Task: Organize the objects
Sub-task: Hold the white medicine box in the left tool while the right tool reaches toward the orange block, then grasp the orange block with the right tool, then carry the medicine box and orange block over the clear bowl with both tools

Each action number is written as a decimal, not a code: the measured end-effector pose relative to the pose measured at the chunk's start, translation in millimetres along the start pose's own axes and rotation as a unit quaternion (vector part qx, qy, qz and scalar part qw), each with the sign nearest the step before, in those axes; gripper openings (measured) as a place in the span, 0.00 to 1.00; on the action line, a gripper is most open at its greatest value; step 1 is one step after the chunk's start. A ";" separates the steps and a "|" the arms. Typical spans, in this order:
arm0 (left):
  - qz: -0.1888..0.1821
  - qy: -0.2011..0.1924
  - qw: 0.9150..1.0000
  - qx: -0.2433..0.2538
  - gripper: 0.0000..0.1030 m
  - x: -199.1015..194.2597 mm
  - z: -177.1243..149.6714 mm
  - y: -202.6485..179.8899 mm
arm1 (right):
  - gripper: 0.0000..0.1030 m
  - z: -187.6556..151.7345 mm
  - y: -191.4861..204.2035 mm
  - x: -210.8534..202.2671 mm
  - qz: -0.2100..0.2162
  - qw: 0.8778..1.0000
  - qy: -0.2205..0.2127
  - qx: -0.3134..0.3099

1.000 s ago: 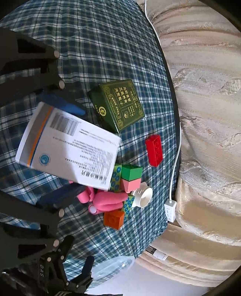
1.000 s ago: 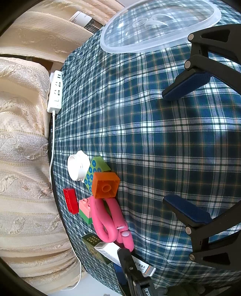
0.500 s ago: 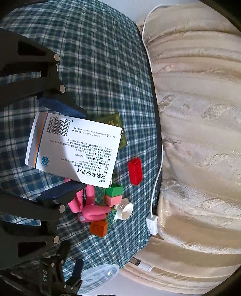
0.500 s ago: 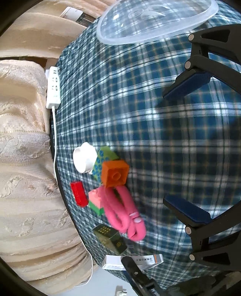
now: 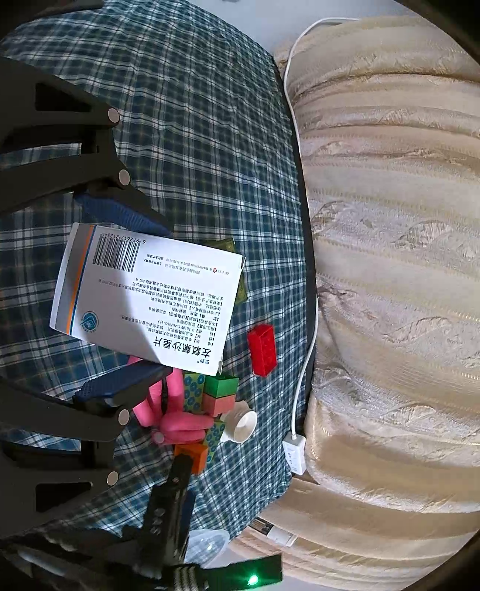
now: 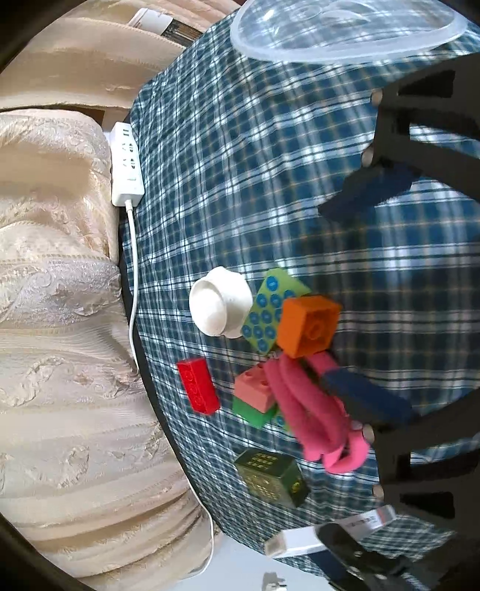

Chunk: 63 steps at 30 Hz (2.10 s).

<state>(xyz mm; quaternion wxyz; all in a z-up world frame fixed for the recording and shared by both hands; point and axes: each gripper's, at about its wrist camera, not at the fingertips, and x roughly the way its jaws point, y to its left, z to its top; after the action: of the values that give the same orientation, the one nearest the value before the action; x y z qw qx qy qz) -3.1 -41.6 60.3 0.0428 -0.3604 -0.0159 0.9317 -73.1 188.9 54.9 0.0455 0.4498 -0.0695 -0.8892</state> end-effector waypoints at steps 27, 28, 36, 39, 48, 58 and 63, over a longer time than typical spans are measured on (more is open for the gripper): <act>-0.014 0.004 1.000 0.015 0.67 3.9 -2.6 -9.5 | 0.37 -10.7 -7.9 -7.5 0.012 1.000 -0.011 0.016; -0.013 0.006 1.000 0.017 0.67 5.8 -3.1 -10.3 | 0.37 -12.5 -10.1 -9.9 0.012 1.000 -0.012 0.018; -0.009 0.016 1.000 0.017 0.67 13.2 -5.1 -17.9 | 0.37 -27.6 -29.6 -27.7 0.013 0.999 -0.019 0.031; -0.013 0.017 1.000 0.020 0.67 11.6 -4.8 -25.4 | 0.37 -31.1 -36.4 -34.5 0.013 0.999 -0.023 0.037; -0.014 0.017 0.999 0.041 0.67 3.9 -3.9 -52.8 | 0.37 -37.5 -52.7 -54.9 0.018 0.998 -0.039 0.050; -0.009 0.008 0.997 0.073 0.67 -3.1 -1.7 -87.5 | 0.37 -42.0 -74.2 -76.9 0.025 0.996 -0.060 0.065; -0.010 0.008 0.996 0.089 0.67 -4.6 -1.5 -105.3 | 0.37 -45.3 -86.2 -86.7 0.029 0.994 -0.071 0.074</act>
<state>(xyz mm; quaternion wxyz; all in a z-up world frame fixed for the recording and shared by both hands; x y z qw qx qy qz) 8.5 62.8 68.6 0.0841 -0.3623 0.0636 0.9261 13.1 282.7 83.0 0.0329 0.3856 -0.1506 -0.9097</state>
